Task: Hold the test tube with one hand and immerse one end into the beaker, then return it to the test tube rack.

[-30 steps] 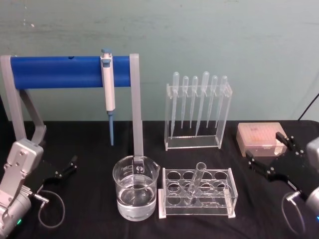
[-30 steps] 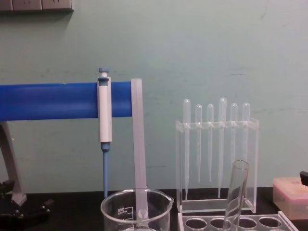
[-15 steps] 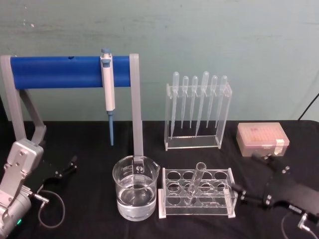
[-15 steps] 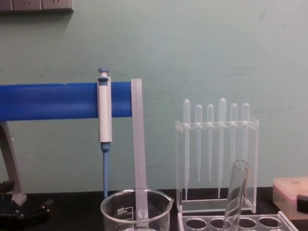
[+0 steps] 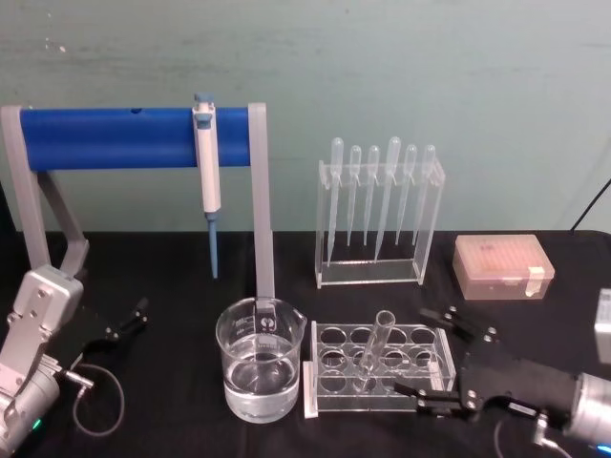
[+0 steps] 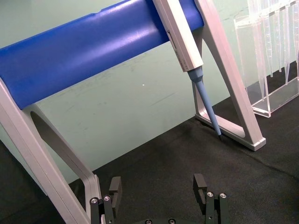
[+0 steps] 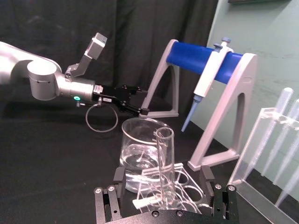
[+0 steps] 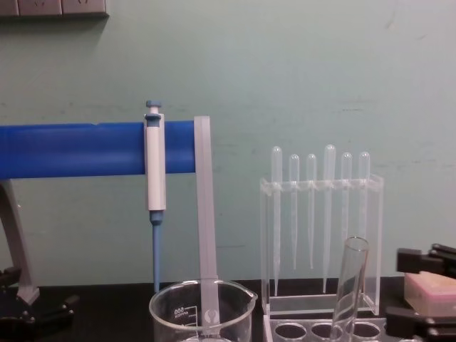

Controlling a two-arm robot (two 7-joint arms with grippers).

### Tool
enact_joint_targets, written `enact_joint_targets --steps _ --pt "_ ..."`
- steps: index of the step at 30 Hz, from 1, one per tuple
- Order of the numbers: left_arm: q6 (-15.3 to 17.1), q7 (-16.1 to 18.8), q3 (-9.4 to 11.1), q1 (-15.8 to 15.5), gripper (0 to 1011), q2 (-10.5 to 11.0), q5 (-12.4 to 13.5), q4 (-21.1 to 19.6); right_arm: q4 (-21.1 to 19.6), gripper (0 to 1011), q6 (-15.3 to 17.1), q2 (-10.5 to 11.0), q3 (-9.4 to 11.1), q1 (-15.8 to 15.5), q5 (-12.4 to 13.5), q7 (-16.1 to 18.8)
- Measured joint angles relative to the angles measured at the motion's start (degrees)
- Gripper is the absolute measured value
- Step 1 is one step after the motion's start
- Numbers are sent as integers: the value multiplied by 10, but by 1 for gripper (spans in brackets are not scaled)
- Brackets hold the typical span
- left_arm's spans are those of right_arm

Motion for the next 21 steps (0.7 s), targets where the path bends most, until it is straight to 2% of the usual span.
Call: enact_joint_targets --steps 12,21 --pt "0 0 0 0 1000 0 0 0 56 1000 20 -50 -25 56 -7 32" --pt "0 0 0 0 1000 0 0 0 73 1000 20 -64 -37 79 -19 37"
